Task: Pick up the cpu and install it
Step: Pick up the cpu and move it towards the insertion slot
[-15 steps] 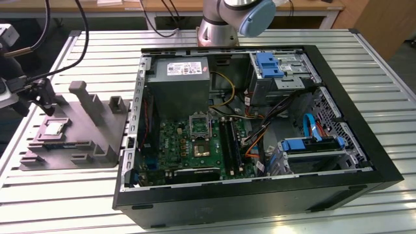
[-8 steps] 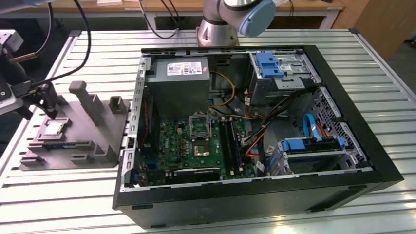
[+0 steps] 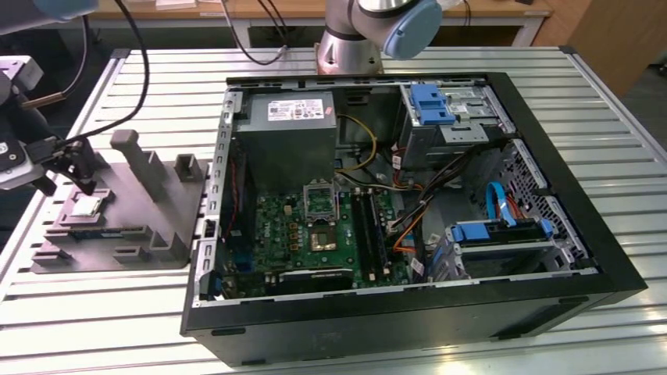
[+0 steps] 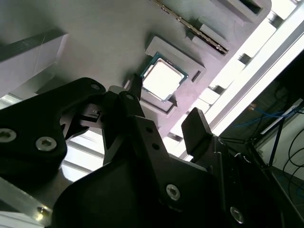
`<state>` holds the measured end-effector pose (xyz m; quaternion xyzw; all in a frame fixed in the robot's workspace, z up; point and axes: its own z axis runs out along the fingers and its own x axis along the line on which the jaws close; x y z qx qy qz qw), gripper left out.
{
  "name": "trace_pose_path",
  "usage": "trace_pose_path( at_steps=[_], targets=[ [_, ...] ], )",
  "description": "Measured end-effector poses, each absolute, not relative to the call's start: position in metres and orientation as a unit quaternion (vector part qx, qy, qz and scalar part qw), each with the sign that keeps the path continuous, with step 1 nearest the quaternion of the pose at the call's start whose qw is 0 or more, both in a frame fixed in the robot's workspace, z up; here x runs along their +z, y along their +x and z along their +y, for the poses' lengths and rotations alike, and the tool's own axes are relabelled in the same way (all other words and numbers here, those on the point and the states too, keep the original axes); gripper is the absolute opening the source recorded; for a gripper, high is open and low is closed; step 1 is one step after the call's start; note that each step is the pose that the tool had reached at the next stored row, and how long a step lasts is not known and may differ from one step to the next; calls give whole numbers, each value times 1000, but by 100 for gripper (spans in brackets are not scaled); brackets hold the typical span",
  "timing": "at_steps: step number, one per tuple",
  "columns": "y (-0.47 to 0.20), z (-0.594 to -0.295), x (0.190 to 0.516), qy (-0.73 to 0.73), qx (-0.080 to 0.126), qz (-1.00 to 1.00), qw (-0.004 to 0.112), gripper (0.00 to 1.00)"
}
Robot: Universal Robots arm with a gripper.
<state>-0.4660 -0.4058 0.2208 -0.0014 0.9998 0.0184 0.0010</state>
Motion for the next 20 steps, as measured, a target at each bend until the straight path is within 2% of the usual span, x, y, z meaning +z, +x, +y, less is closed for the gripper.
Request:
trace_pose_path(
  at_steps=[20],
  targets=[
    [-466,-406,198,1,18,1000,3,60]
  ],
)
